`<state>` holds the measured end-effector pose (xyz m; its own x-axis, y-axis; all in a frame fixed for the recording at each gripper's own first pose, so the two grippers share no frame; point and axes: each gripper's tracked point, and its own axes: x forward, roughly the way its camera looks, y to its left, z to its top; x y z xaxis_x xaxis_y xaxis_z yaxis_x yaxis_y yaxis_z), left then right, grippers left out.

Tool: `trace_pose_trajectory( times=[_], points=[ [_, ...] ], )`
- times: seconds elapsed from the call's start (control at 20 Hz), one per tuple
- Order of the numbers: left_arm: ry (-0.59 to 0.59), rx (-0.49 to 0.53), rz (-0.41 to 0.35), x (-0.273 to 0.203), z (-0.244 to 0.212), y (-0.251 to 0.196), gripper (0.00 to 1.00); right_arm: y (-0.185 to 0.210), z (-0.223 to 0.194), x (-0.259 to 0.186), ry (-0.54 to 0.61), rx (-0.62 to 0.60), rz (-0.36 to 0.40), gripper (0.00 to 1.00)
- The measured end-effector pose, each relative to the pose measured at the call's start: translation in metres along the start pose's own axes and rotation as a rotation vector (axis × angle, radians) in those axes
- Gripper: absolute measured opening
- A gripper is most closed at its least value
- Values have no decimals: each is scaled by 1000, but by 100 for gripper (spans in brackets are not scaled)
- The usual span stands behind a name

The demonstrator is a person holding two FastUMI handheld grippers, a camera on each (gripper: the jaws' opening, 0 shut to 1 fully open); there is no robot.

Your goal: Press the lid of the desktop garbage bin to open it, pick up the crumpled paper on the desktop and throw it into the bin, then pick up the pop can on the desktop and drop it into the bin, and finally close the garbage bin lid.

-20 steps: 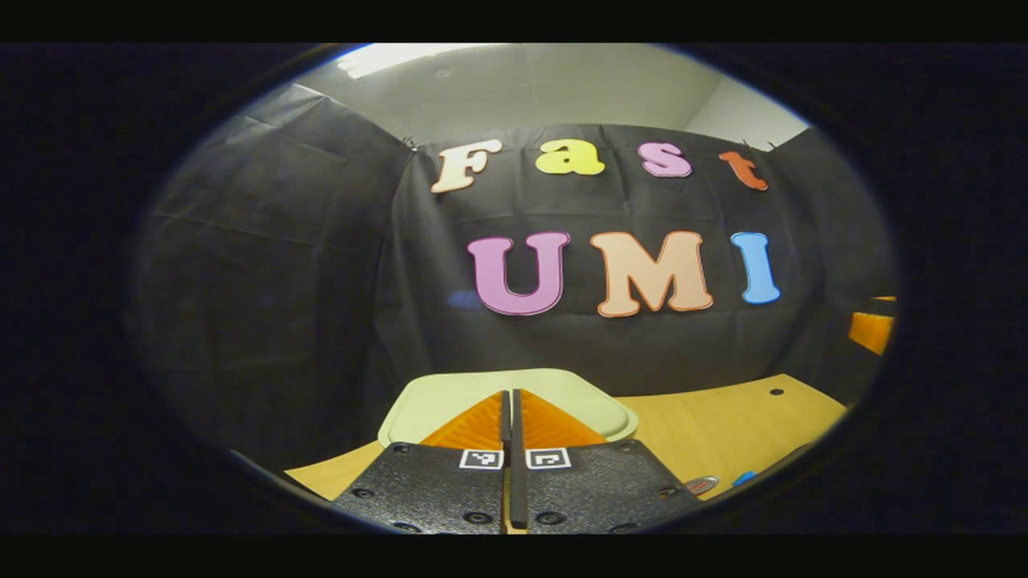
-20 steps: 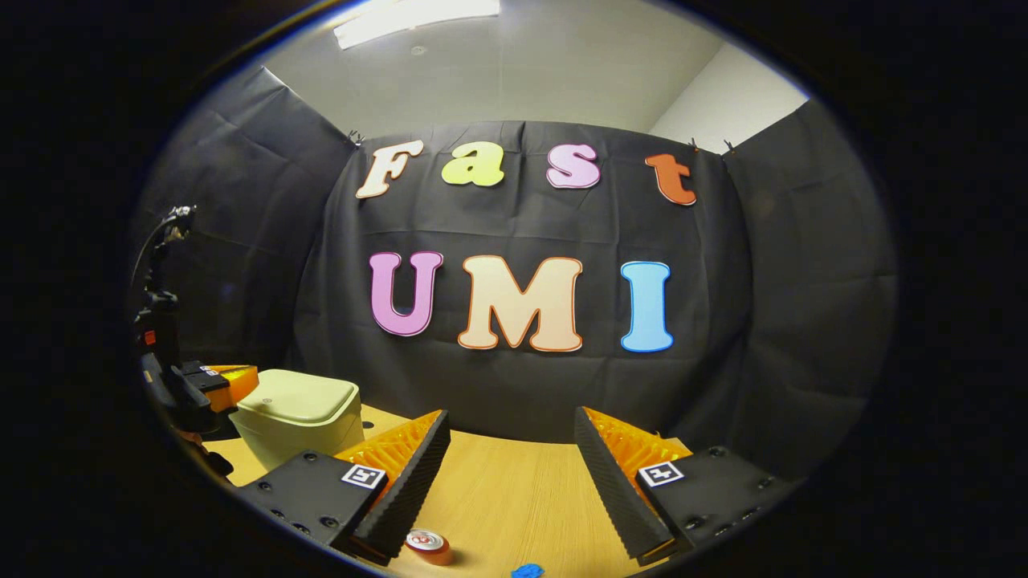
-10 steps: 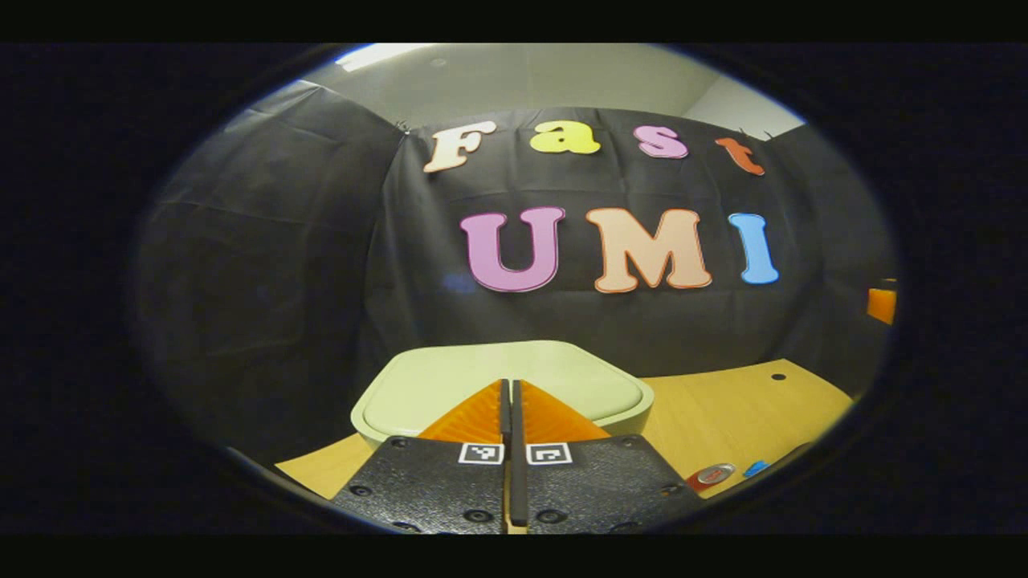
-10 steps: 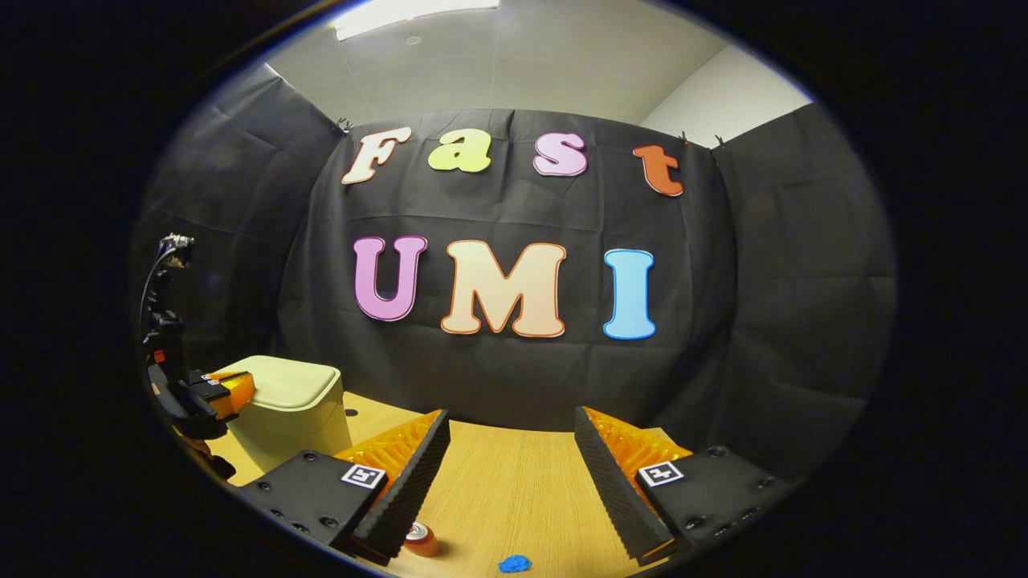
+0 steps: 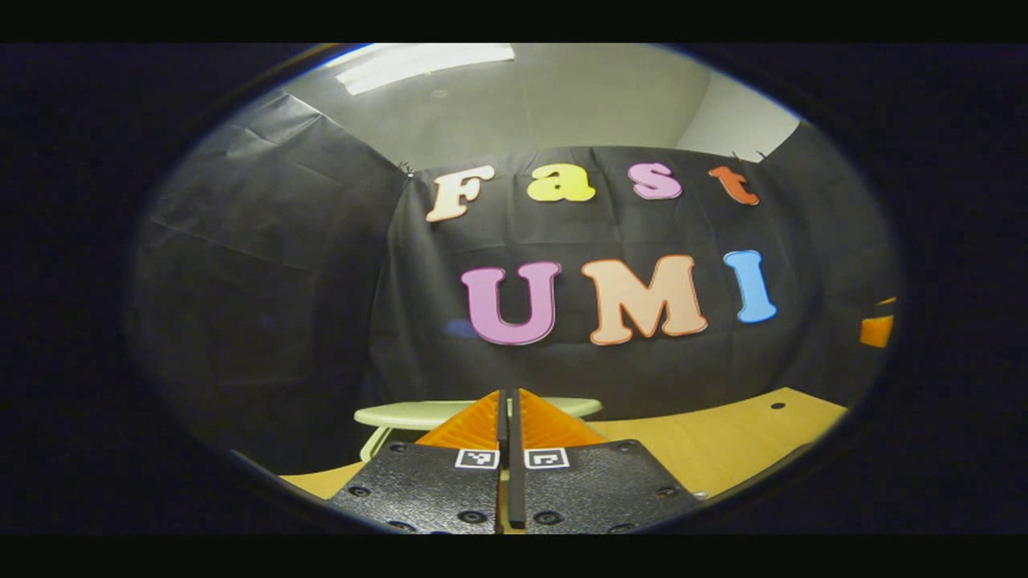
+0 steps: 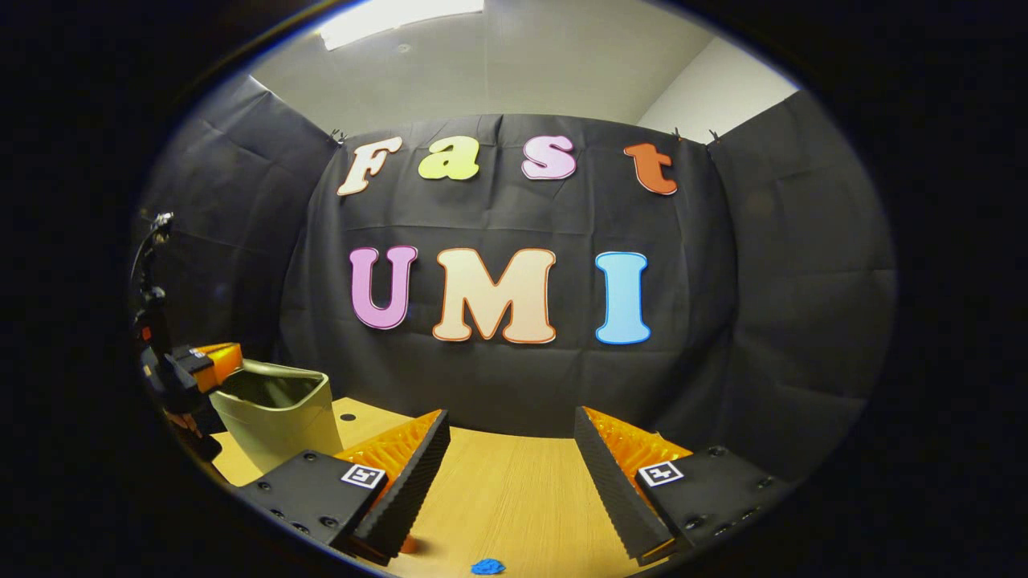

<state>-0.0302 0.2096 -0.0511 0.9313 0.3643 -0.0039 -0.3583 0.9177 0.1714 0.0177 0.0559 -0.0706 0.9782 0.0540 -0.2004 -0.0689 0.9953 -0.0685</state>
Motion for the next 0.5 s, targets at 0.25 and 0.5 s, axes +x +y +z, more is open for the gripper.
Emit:
trace_pose_trajectory(
  times=[0.25, 0.5],
  points=[
    [-57, -50, -55, -29, 40, -38, 2, -17, -8, 7, -6, -14, 56, 98],
    [-90, -1, -70, -61, 59, -70, 77, -16, -39, 15, 40, -24, 146, 100]
  ],
)
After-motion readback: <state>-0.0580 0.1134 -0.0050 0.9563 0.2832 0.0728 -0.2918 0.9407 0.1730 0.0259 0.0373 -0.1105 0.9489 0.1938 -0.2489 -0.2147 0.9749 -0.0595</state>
